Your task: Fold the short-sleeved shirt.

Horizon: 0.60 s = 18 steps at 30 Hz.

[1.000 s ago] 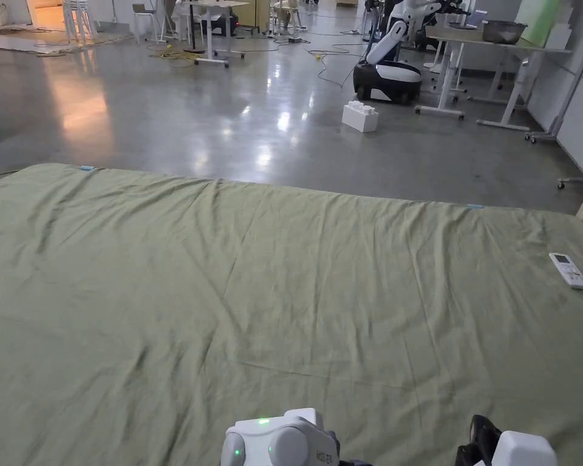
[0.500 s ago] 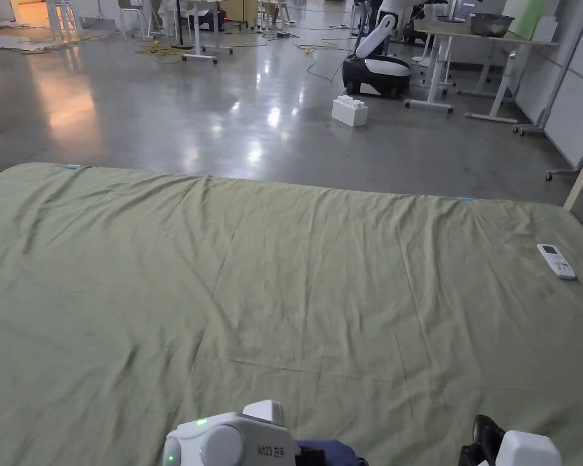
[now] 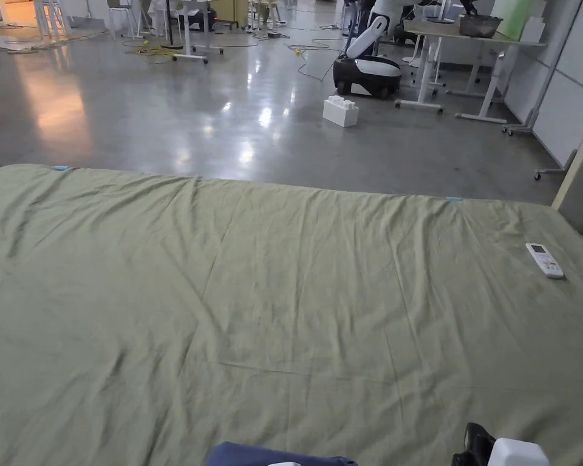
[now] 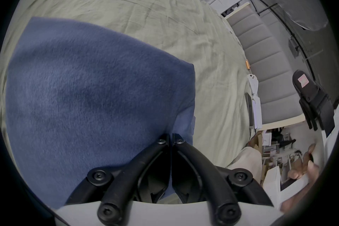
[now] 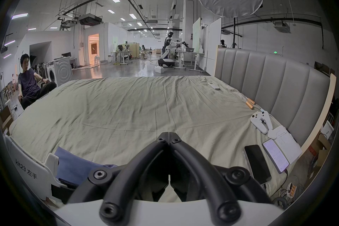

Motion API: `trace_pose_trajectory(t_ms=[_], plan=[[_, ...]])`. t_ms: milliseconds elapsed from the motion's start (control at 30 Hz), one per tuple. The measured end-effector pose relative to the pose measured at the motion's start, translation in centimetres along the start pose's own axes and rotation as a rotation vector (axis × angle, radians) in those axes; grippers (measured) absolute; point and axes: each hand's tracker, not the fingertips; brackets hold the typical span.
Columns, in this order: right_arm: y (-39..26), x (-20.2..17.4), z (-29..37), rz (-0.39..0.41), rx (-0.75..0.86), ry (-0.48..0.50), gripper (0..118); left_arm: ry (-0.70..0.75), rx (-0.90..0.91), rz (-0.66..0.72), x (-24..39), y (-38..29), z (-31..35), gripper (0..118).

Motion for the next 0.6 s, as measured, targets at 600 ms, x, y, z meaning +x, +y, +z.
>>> trace_pose_trajectory(t_ms=[600], plan=[[4.9,-1.7,0.5,0.002,0.145,0.009,0,0.234,0.783,-0.347,-0.5,4.7,18.7,3]])
